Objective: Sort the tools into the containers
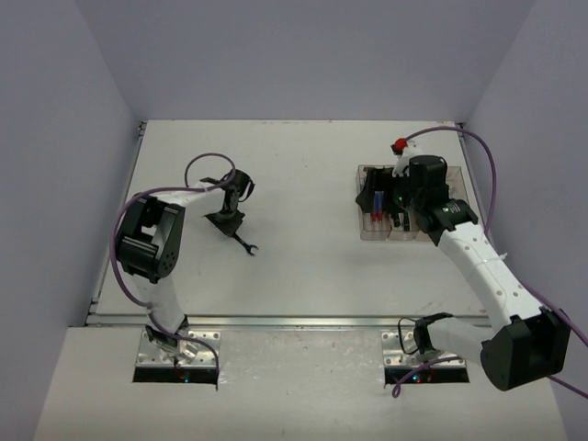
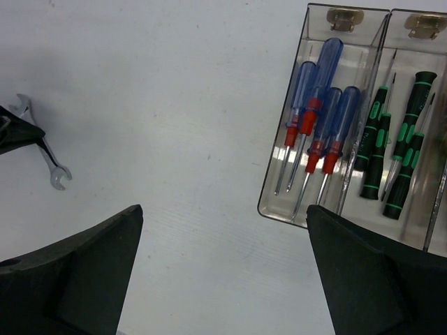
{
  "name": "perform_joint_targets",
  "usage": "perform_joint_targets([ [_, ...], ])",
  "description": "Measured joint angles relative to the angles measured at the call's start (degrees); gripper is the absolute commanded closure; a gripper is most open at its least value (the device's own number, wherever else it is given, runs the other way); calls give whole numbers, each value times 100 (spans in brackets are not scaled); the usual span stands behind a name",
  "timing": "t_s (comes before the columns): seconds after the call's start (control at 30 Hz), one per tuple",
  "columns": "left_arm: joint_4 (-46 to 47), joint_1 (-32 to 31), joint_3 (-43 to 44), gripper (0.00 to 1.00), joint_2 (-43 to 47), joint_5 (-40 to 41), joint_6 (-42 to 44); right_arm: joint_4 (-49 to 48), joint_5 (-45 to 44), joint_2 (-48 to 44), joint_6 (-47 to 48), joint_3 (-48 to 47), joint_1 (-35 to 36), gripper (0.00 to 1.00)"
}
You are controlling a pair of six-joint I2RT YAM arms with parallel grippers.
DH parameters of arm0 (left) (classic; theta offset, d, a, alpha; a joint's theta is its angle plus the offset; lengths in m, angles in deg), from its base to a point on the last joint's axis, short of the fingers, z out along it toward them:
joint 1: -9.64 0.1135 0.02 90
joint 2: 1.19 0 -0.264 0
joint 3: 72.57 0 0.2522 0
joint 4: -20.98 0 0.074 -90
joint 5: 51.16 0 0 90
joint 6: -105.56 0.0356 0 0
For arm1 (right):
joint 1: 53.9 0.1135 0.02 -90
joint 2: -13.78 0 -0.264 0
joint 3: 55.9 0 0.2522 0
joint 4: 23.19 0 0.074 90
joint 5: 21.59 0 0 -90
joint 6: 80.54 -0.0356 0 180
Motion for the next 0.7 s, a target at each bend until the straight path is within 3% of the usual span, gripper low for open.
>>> perform_joint_targets([
  [0.17,296,0,-239,100,165,-89,211,-293,912,-29,5,151,-6,1],
  [0.3,1090,-53,-1092,100,836,-332,529,-958,2092,264,-155,453,399,1],
  [0.47,1367,-285,-2086,100,1807,-709,786,-1448,2362,1270,-262,504,1673,1],
  [0.7,1602,-469,-2306,100,2626,-1003,977,-2382,2289,2500,-734,618,2490,4],
])
